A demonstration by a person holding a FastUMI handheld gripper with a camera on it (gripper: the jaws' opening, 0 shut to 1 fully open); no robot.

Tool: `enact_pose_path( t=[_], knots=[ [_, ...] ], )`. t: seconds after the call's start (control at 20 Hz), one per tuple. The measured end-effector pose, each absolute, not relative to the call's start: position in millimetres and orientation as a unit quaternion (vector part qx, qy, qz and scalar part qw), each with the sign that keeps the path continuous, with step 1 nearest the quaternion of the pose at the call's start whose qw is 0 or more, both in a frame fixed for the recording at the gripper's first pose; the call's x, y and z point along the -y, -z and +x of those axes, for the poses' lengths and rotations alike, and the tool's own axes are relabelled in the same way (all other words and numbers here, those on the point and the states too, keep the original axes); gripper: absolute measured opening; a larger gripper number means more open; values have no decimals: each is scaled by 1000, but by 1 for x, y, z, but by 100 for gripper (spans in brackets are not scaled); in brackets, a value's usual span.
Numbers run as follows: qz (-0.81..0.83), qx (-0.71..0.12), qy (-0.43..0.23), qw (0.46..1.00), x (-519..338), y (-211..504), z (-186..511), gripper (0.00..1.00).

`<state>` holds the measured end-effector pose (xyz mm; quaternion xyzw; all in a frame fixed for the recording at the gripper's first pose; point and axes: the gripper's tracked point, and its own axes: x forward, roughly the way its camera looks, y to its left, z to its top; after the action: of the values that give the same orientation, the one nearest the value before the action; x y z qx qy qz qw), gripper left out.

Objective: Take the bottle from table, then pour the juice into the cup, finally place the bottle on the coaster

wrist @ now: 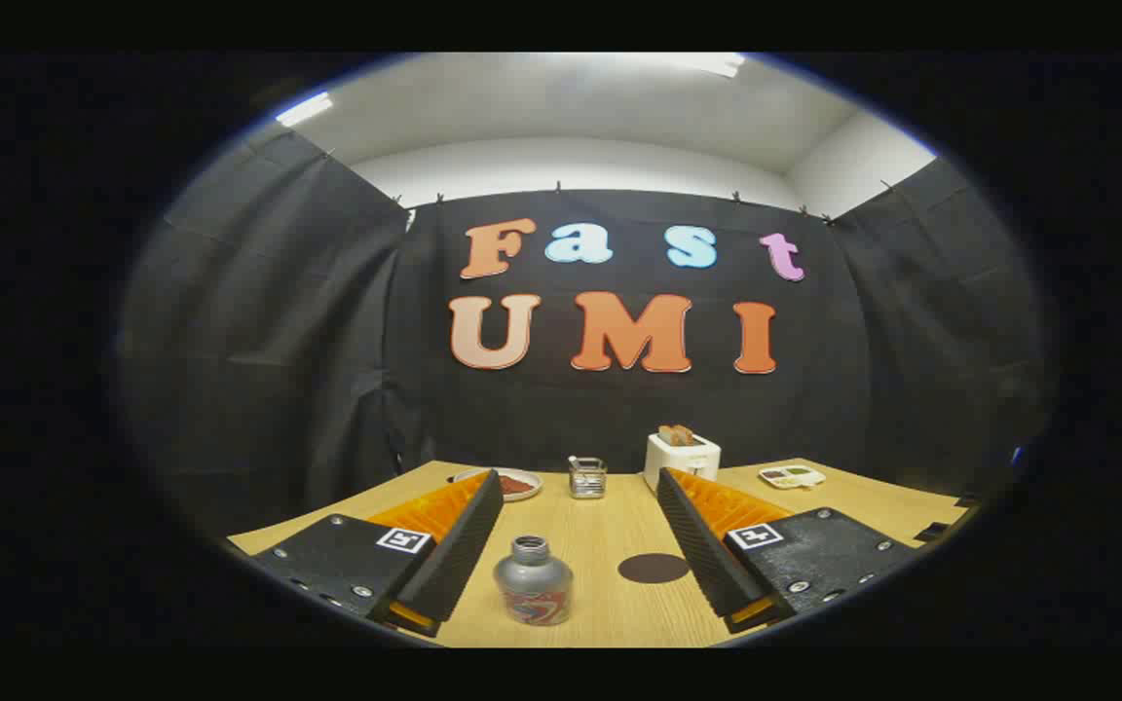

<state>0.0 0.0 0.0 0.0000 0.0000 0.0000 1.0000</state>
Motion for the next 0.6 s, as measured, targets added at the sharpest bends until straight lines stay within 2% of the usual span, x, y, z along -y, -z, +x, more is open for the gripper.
enact_pose_path(
  t=[0.6],
  knots=[
    [4,11,-3,1000,-26,-4,-20,95]
  ],
)
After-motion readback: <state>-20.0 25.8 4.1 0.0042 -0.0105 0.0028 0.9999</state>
